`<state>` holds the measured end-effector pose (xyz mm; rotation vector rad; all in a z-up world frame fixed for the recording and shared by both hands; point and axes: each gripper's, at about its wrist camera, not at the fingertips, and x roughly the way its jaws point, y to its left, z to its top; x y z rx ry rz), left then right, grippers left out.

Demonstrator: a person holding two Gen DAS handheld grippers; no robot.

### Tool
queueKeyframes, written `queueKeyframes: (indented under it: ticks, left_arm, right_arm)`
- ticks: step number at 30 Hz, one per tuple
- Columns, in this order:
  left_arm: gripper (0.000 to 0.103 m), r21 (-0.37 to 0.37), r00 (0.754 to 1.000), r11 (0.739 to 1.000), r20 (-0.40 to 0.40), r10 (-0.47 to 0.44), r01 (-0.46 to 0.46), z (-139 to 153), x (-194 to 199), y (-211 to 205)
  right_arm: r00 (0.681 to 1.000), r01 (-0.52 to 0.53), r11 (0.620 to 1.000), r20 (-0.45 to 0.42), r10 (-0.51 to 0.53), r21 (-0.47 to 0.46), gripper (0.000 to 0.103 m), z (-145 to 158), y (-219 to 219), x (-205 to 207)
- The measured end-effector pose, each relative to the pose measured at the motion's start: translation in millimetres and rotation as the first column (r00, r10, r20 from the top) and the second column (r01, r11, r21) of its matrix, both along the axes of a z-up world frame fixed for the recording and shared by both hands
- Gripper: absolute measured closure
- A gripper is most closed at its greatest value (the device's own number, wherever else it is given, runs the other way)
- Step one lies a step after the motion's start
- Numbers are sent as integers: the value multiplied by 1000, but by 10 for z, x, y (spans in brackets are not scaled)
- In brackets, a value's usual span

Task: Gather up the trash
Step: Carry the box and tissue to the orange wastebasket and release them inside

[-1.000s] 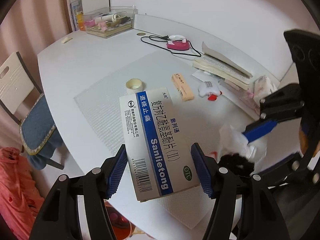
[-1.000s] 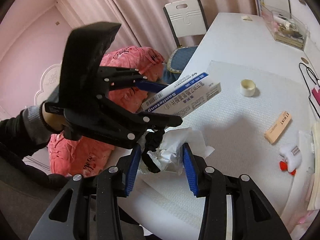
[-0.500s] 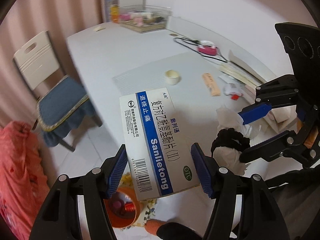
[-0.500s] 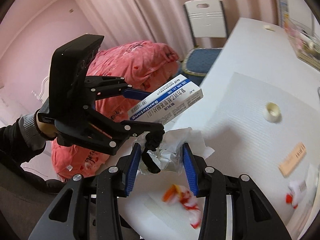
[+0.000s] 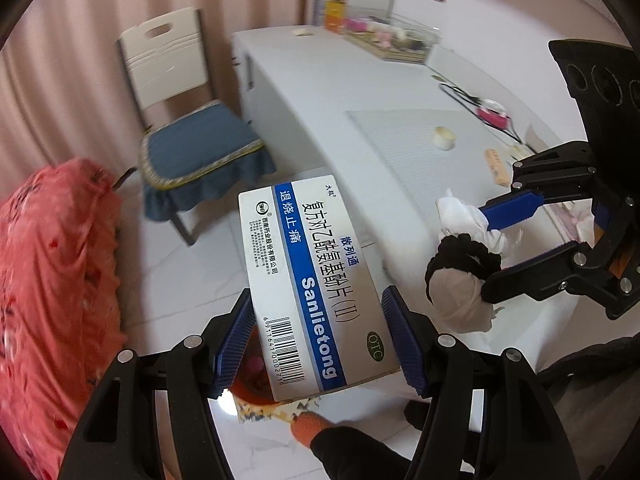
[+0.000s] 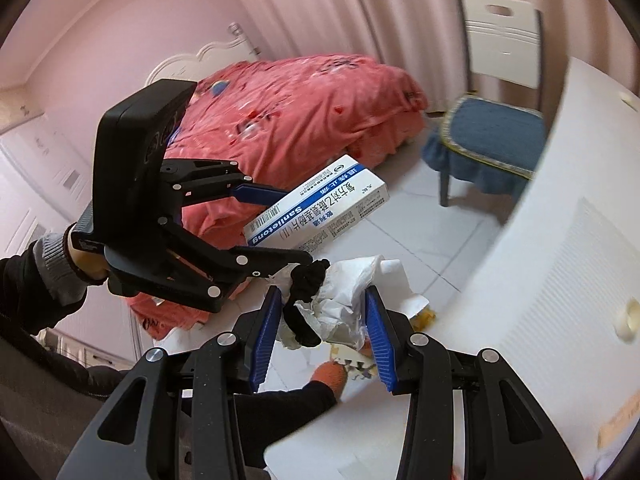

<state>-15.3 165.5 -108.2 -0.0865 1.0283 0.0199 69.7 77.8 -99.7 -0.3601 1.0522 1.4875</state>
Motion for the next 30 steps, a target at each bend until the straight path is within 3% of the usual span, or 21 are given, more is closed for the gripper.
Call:
queueKeyframes:
  ticks: [7,16,30]
  left_arm:
    - [38,-14,995,996,-32,93,-93,-135,-309,407]
    - [38,-51,985,986,-82,154,-159,-445,-484,852]
    - [38,-139,975,976,-173,141,-166,-1205,-413,1271]
  right_arm:
    - [995,-99,995,-10,99,-10,60,-104,578,-345]
    - [991,-131,990,-32,129,-53,60,-423,1268,-545]
    - [997,-61,978,-68,48,-202,60,-1523,1870,-395]
